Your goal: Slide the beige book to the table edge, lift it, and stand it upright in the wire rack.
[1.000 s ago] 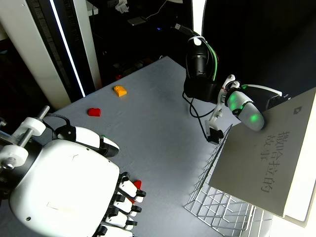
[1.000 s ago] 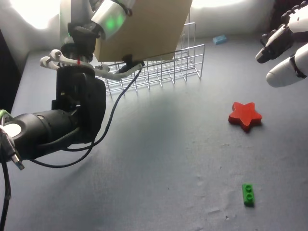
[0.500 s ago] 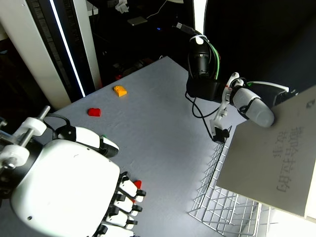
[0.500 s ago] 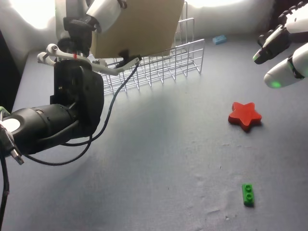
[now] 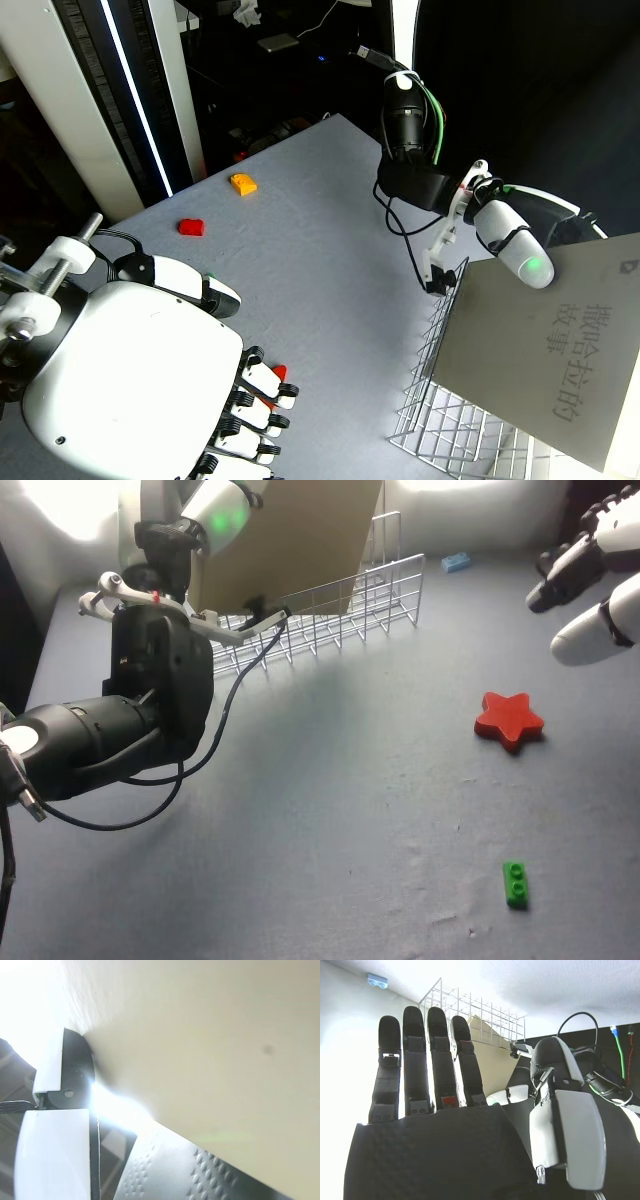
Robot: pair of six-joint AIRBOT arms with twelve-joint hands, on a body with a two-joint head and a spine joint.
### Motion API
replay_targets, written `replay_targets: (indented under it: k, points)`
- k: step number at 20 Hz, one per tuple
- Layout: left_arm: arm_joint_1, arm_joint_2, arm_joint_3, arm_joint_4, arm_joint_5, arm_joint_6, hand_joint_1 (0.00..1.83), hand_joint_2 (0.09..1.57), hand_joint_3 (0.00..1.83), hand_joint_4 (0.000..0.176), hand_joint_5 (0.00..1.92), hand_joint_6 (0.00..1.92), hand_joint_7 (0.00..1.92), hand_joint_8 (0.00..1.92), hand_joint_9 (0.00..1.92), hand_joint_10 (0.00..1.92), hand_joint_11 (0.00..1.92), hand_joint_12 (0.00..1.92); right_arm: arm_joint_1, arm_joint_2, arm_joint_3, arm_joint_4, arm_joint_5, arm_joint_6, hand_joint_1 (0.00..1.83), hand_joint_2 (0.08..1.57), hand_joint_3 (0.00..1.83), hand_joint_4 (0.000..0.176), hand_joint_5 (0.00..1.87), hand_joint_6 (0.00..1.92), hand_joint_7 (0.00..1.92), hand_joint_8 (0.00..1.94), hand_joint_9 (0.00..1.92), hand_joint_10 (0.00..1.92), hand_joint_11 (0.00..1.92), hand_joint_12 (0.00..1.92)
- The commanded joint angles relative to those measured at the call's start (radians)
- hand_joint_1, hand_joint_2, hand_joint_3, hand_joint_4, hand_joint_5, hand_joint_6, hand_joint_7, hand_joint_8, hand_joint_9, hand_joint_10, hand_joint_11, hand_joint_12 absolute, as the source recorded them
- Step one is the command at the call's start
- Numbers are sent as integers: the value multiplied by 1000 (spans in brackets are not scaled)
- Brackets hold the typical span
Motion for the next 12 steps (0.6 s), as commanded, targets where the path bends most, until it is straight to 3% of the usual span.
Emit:
replay_targets:
  k: [1, 6, 9, 12]
  points:
    - [0, 13, 5, 41, -132, -18, 1328, 1226, 3, 0, 670, 1301, 753, 1376, 796, 1473, 748, 1453, 2, 9, -3, -34, -83, 6, 174, 1156, 0, 0, 419, 10, 456, 5, 451, 6, 36, 1013]
    - [3, 13, -8, 43, -151, -13, 1327, 1223, 0, 0, 724, 1239, 760, 1376, 759, 1508, 657, 1540, -8, 12, -3, -34, -93, -23, 176, 1160, 1, 0, 422, 3, 459, 1, 443, 0, 5, 1012]
    - [5, 14, -17, 43, -160, -5, 1326, 1220, 1, 0, 740, 1232, 737, 1388, 776, 1478, 695, 1455, -11, 12, -4, -34, -101, -57, 186, 1152, 0, 0, 424, 4, 471, 5, 465, 9, 25, 1020]
    - [4, 15, -22, 42, -162, -3, 1323, 1230, 0, 0, 705, 1272, 737, 1399, 759, 1509, 671, 1488, -5, 12, -7, -34, -86, -55, 187, 1144, 0, 0, 443, 7, 491, 8, 483, 11, 48, 1023]
